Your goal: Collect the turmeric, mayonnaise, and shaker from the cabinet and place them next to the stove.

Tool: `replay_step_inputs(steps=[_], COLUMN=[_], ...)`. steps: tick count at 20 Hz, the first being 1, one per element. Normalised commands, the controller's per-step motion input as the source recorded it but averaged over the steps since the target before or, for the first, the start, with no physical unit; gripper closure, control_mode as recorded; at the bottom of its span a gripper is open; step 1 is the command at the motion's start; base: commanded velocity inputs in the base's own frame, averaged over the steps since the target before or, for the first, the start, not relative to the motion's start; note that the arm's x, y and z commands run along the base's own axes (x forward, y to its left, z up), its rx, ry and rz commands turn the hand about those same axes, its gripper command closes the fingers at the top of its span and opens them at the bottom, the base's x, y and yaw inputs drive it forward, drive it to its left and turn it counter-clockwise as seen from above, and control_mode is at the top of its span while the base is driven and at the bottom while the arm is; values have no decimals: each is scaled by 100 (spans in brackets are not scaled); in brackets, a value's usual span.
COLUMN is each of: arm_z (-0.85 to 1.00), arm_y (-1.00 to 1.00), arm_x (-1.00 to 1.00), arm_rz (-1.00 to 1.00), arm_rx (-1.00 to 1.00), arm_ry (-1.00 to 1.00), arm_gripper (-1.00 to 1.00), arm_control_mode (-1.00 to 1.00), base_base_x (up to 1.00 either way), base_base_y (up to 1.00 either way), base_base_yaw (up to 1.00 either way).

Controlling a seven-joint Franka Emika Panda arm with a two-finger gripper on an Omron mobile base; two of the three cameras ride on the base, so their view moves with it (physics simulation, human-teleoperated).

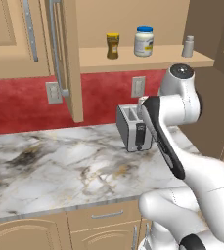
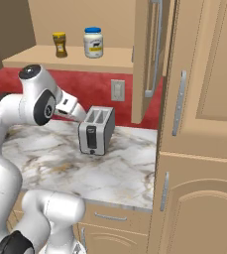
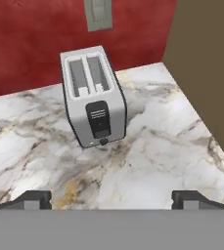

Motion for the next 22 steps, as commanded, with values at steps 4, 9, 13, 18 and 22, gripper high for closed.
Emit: replay_step_inputs(steps=[4,9,13,18,22], arm_z=[42,50,58,61,50], arm_y=[-30,-44,-37,-33,-29], arm_x=[-13,-3,0,0,5], arm_rz=[-37,-25,-15,-7,0], arm_rx=[0,0,-2,-7,-4], arm_ry=[-25,-24,-20,-15,-13], arm_gripper=[-100,-100,-100,-100,-100], arm_control_mode=[-100,-100,-100,-100,-100], base_base_x=[0,0,0,0,0], base_base_y=[0,0,0,0,0], base_base_yaw=[0,0,0,0,0])
